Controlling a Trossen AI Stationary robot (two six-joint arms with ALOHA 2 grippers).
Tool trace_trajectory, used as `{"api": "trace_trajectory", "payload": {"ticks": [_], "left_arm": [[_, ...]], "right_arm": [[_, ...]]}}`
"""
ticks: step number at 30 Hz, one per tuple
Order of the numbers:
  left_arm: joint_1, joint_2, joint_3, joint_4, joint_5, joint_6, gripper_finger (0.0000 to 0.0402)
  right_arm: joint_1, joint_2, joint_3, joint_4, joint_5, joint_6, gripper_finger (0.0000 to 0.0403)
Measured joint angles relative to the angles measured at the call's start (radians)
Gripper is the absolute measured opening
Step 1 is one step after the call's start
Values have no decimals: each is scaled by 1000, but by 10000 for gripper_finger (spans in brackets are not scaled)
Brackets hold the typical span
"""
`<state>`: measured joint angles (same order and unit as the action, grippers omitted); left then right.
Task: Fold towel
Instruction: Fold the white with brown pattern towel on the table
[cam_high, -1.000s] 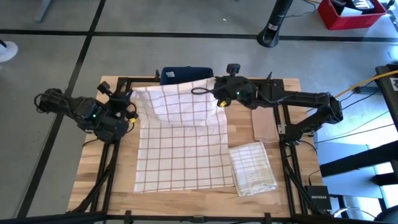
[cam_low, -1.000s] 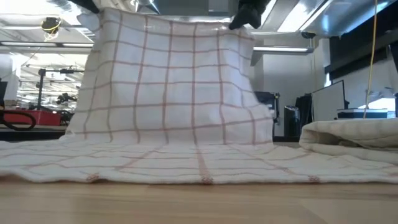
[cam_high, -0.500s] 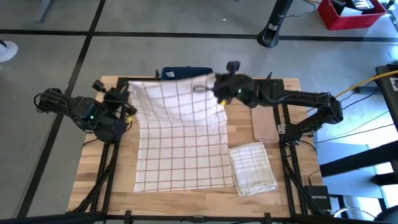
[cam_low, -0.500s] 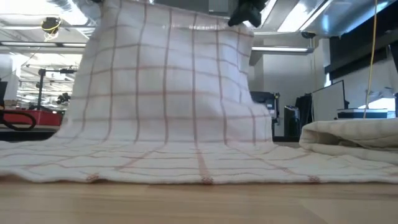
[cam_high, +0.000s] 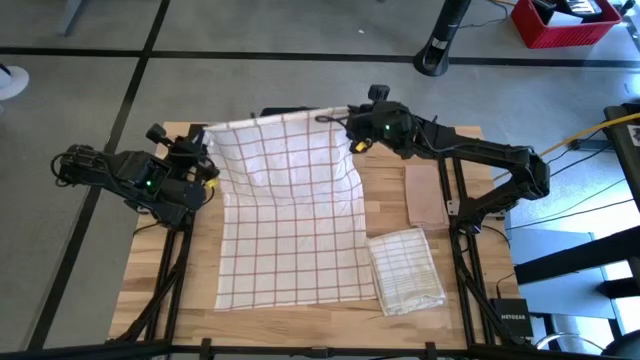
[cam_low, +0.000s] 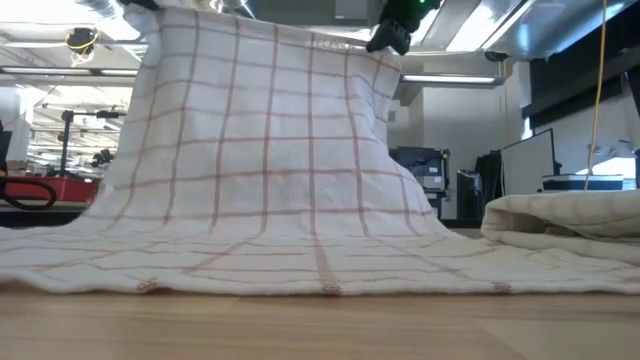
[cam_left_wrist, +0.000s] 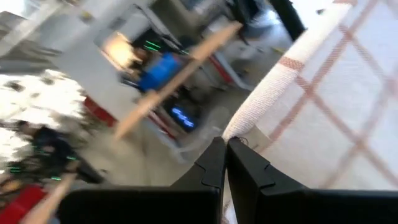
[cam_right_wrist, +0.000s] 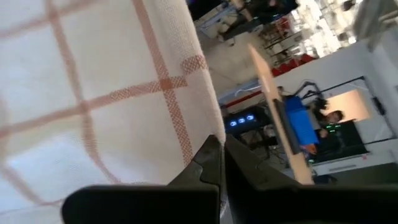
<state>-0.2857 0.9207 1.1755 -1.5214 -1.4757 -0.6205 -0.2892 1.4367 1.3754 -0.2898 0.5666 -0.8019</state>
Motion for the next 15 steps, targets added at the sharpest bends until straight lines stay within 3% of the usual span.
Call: {"api": "trace_trajectory", "payload": {"ticks": [7, 12, 15], "left_arm": [[-116, 0, 0, 90, 375, 18, 5], [-228, 2, 0, 154, 707, -52, 5], [-307, 4, 0, 149, 780, -173, 5]], "right_arm": [[162, -72, 0, -222, -1, 209, 9], [272, -104, 0, -435, -151, 509, 9], [340, -105, -13, -505, -220, 642, 9]]}}
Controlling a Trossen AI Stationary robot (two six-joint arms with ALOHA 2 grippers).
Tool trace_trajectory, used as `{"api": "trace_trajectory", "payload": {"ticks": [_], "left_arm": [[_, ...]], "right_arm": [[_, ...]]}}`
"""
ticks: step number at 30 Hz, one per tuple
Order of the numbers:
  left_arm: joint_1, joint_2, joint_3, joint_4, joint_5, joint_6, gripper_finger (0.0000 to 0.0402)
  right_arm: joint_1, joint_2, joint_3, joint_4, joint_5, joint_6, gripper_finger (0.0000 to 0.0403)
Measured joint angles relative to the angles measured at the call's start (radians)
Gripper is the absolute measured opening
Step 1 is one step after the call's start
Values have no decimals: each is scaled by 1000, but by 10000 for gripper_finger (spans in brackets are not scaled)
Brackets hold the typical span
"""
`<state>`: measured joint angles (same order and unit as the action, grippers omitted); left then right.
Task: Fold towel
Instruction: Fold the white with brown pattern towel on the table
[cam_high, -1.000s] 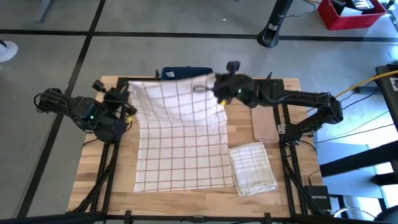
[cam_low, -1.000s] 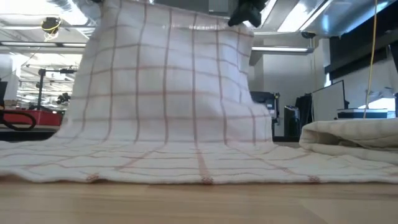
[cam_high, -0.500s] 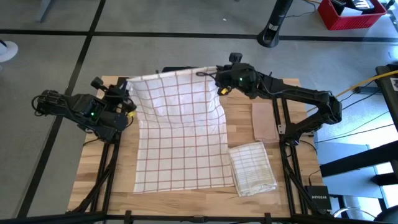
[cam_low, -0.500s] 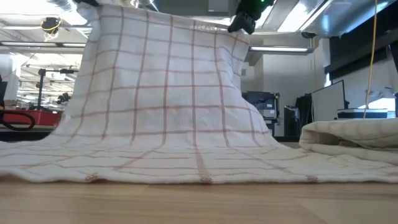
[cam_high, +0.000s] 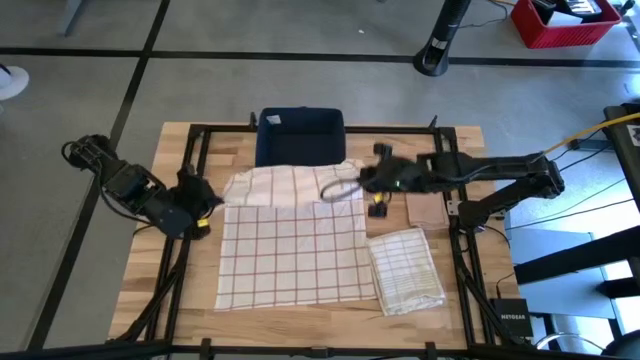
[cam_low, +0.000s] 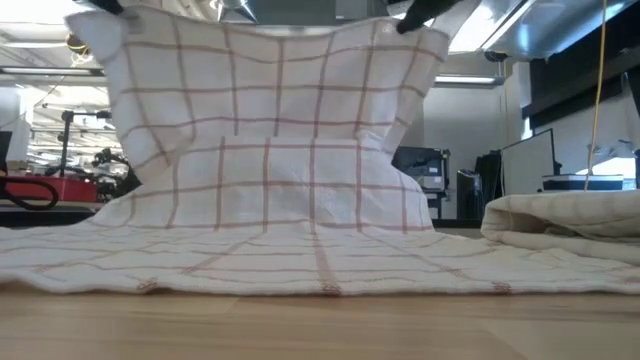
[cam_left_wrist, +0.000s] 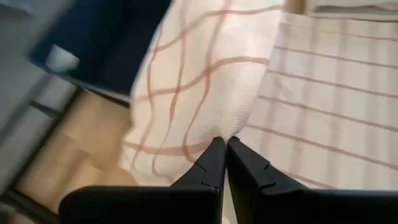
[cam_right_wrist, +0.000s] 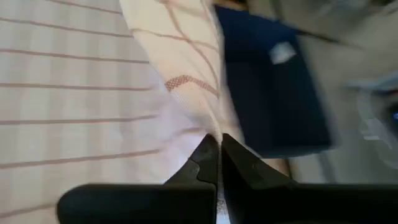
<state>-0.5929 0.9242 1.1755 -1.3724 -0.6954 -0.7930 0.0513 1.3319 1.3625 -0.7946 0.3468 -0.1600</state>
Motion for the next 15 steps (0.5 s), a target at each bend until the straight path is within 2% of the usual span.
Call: {"api": "trace_trajectory", "payload": {"ticks": [4, 8, 15], "left_arm": [[-99, 8, -25, -6, 42, -147, 5], [-171, 12, -119, 49, 107, -269, 5], [-247, 29, -317, 320, 192, -378, 5]], "right_arm": [[65, 0, -82, 2, -85, 136, 9], [123, 1, -214, 90, -144, 268, 9], [250, 21, -404, 319, -211, 426, 9]]}}
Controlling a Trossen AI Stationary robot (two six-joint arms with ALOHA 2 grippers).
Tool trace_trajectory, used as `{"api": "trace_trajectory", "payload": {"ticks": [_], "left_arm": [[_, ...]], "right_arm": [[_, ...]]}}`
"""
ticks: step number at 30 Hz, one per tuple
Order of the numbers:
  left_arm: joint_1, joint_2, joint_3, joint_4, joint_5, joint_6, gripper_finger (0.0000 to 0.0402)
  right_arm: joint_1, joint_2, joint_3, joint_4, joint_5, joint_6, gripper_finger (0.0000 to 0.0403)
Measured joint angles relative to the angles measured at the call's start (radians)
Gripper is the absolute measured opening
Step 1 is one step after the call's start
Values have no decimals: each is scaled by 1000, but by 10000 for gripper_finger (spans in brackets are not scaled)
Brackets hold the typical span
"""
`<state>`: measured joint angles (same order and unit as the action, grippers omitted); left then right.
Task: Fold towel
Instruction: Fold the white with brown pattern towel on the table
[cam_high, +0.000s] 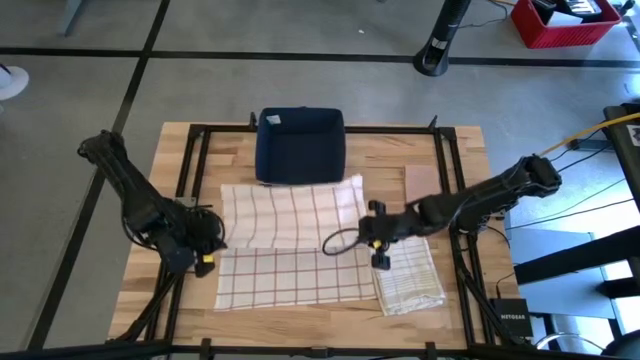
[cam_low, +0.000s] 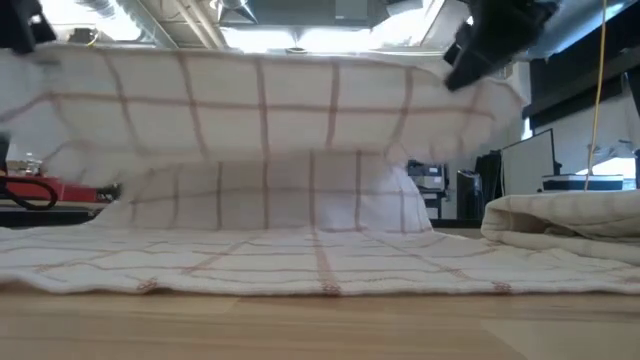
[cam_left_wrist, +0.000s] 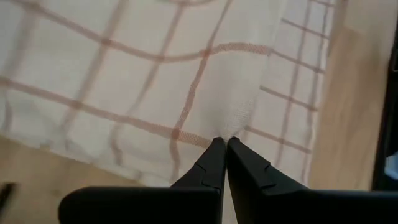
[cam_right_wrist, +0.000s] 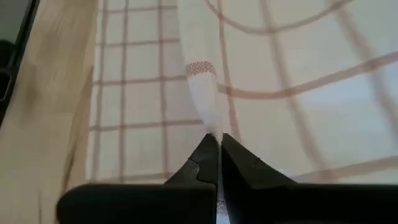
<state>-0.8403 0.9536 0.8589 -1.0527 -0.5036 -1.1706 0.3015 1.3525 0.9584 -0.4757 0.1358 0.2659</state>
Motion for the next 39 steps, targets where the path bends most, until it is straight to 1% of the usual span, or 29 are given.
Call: {"api": "trace_trajectory", "payload": {"ticks": [5, 11, 17, 21, 24, 28, 32, 39], "left_arm": [[-29, 36, -65, 140, 20, -34, 5], [-39, 84, -85, 169, 34, -74, 5], [-58, 131, -85, 225, 89, -87, 5], [-95, 158, -85, 238, 92, -124, 5], [-118, 179, -85, 239, 92, -155, 5], [-135, 225, -85, 246, 93, -161, 5], [-135, 285, -85, 294, 95, -158, 5], [-135, 370, -84, 392, 200, -162, 5]], "right_arm": [[66, 45, -34, 54, 1, 66, 9], [94, 104, -37, 73, -2, 105, 9], [135, 167, -37, 152, -61, 159, 9], [167, 212, -37, 204, -121, 226, 9], [187, 252, -37, 226, -131, 272, 9], [197, 311, -37, 283, -146, 306, 9], [195, 362, -37, 294, -211, 314, 9], [195, 388, -37, 298, -262, 310, 9]]}}
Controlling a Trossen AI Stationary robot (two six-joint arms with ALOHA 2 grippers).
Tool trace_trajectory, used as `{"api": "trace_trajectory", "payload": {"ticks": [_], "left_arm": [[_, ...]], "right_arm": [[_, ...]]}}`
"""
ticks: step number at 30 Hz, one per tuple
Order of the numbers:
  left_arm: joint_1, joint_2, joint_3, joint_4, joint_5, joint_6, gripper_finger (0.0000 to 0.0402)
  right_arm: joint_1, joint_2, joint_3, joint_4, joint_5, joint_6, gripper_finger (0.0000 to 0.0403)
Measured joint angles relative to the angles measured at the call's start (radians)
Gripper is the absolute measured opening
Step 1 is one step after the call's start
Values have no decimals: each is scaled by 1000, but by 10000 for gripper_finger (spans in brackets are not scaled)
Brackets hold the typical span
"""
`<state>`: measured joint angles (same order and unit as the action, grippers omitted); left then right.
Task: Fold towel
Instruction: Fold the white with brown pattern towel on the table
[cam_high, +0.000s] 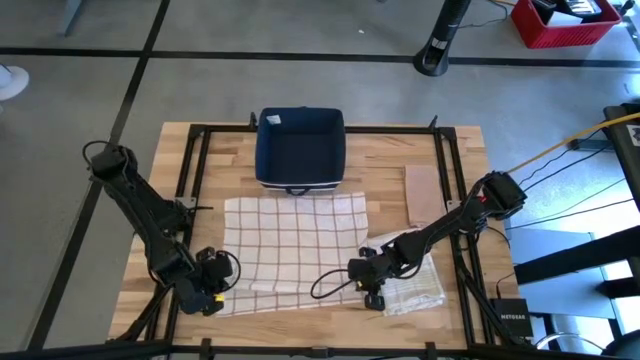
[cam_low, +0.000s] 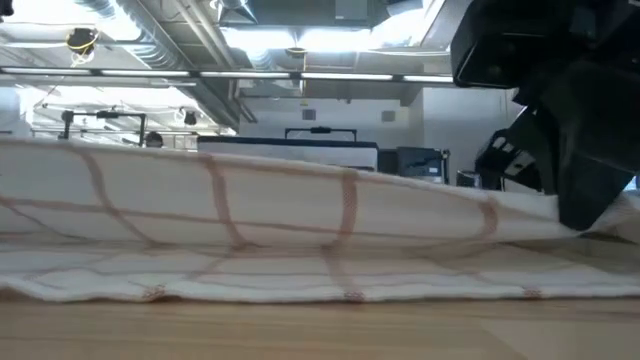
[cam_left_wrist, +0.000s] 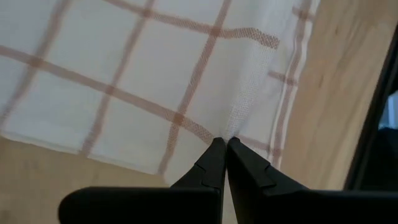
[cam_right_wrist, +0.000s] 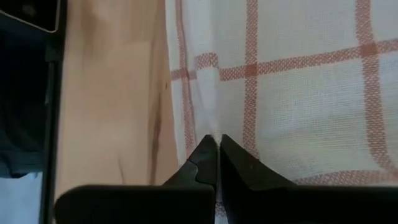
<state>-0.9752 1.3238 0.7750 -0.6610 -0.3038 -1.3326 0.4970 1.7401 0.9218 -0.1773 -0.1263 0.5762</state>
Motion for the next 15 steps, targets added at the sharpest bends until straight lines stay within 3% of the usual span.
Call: {"api": "trace_trajectory", "payload": {"ticks": [9, 15], "left_arm": [[-1, -41, 0, 83, 51, 0, 5], [-5, -13, 0, 209, 58, 35, 5]], "right_arm": [[0, -8, 24, -2, -145, 0, 9], [8, -2, 26, -8, -158, -3, 9]]}}
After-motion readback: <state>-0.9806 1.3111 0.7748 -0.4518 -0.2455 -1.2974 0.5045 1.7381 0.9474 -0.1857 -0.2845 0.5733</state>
